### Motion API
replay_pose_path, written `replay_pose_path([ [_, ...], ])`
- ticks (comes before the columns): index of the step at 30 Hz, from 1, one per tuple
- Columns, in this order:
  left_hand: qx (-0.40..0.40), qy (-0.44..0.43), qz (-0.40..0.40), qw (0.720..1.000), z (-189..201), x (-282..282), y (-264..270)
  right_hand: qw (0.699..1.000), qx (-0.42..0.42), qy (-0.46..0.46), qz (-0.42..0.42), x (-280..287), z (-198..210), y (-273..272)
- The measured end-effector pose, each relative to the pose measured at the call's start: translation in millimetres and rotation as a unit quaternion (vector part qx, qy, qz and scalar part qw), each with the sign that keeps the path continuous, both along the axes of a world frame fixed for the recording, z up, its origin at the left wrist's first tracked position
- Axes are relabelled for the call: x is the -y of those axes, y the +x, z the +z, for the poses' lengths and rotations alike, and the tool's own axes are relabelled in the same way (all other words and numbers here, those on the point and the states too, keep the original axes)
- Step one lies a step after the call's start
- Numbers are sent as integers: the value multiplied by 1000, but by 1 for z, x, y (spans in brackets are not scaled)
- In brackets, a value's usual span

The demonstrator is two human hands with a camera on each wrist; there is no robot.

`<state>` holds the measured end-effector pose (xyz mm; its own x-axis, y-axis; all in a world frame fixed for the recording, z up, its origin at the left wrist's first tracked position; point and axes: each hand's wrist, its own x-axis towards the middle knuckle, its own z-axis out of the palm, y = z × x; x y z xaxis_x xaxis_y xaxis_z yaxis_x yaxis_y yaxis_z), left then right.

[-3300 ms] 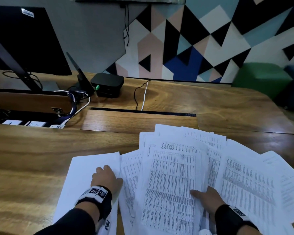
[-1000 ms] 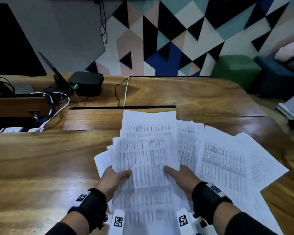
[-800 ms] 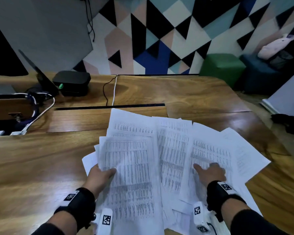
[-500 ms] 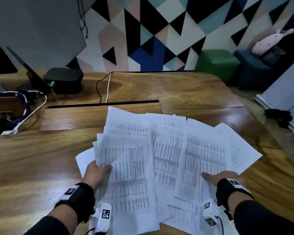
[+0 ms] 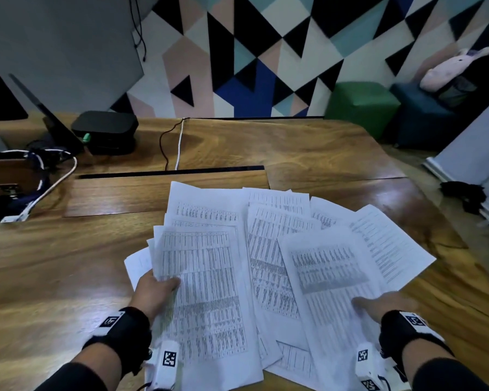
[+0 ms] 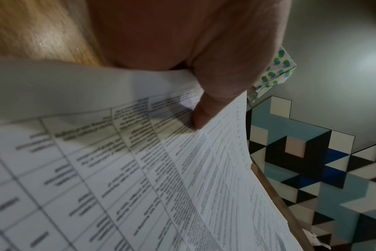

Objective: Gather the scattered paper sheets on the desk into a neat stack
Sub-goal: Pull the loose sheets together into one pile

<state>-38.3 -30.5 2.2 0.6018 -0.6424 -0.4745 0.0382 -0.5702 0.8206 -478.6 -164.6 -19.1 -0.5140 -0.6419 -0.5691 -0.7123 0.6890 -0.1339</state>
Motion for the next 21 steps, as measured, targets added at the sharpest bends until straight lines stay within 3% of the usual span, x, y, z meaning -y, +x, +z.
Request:
replay_pose_path([
  [3,4,9,-3,1000,0,1,1,1000,-2,-7,17,-2,-14,-5],
  [6,9,21,1,1000,-1,3,5,999,19,-26,16,-10,29,21],
  [8,13,27,-1,1000,-4,2,9,998,51,-41,16,-8,33,27],
  [10,13,32,-5,999,-5,0,9,993,96,-65,27,-8,33,29],
  [15,-4,40,-6,999,-12,-7,7,956,278,-88,-35,-10,31,27],
  [17,-13,45,-2,999,-16,-9,9,954,290,-72,-41,-8,29,29],
  [21,-24,43,-2,999,-18,-10,14,973,224,-51,12,-1,36,45],
])
